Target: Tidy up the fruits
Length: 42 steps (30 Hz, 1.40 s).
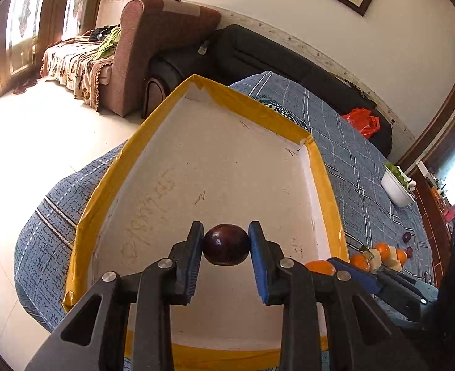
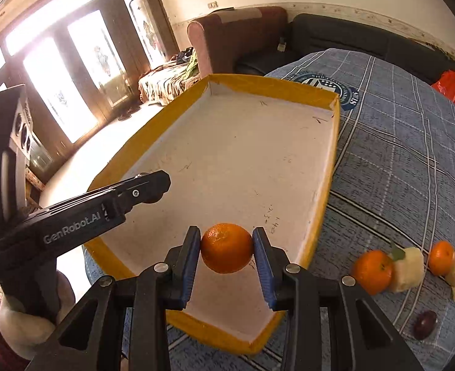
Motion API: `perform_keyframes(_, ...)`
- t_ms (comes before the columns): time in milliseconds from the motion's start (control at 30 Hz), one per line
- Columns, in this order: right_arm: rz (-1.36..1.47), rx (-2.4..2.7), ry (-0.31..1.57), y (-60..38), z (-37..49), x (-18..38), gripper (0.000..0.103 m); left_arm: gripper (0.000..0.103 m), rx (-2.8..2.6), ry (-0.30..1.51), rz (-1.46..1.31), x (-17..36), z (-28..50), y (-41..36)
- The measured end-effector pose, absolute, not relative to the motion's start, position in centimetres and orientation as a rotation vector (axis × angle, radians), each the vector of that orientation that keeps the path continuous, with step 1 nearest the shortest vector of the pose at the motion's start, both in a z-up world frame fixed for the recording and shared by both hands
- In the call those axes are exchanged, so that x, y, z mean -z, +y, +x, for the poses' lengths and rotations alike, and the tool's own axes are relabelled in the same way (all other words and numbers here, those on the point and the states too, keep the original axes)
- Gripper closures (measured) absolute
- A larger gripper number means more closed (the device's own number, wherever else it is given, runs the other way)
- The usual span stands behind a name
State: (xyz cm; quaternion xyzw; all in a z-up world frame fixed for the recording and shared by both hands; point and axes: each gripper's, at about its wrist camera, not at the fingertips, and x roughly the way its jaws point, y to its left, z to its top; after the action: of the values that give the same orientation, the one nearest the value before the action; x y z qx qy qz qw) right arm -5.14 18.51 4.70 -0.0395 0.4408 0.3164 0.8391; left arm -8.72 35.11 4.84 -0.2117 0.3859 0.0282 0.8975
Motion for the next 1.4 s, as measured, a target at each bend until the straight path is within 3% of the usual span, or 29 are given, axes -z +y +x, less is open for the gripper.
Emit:
perform_keyframes(100, -0.08, -0.666, 0.945, 18.8, -4.6, -4.3, 0.062, 0.055, -0.067, 0.787, -0.47, -4.7, -8.9, 35.9)
perform_keyframes(167, -0.07, -0.666, 0.952, 18.7, -4.6, -4.4, 0.062, 0.048, -0.068, 0.777, -0.491, -4.7, -9.1, 36.2)
perform_keyframes(433, 0.041, -0.571, 0.874, 15.3, -1.9, -8.0, 0.057, 0.041, -0.04, 0.736, -0.516, -5.6, -10.9, 36.7)
perform_keyframes(633, 0.007, -0.395, 0.944, 16.0, 4.1, -6.3, 0.057, 0.04, -0.025, 0.718, -0.53, -6.5, -12.0, 36.5)
perform_keyframes(700, 0.035, -0.38, 1.001, 16.3, 5.6, -5.0, 0.066, 0.04, -0.021, 0.716, -0.528, -6.7, -12.3, 36.4)
perform_keyframes(733, 0.053, -0.372, 1.02, 16.3, 6.1, -4.5, 0.087, 0.04, -0.019, 0.717, -0.527, -6.8, -12.5, 36.3)
perform_keyframes(767, 0.066, -0.355, 1.035, 15.9, 6.3, -4.1, 0.092, 0.04, -0.02, 0.717, -0.526, -6.9, -12.6, 36.2)
perform_keyframes(900, 0.062, -0.305, 1.006, 14.3, 5.4, -4.6, 0.095, 0.04, -0.024, 0.712, -0.523, -7.2, -13.2, 36.0)
perform_keyframes(1100, 0.138, -0.393, 0.976, 11.3, 2.9, -6.8, 0.094, 0.04, 0.001, 0.717, -0.506, -7.7, -13.0, 34.2)
perform_keyframes(1267, 0.179, -0.447, 0.891, 4.8, -1.9, -10.4, 0.072, 0.033, 0.073, 0.694, -0.429, -9.0, -13.5, 31.0)
perform_keyframes(1400, 0.132, -0.412, 0.926, -0.2, -5.8, -9.0, 0.071, 0.032, 0.151, 0.715, -0.392, -8.9, -12.5, 27.3)
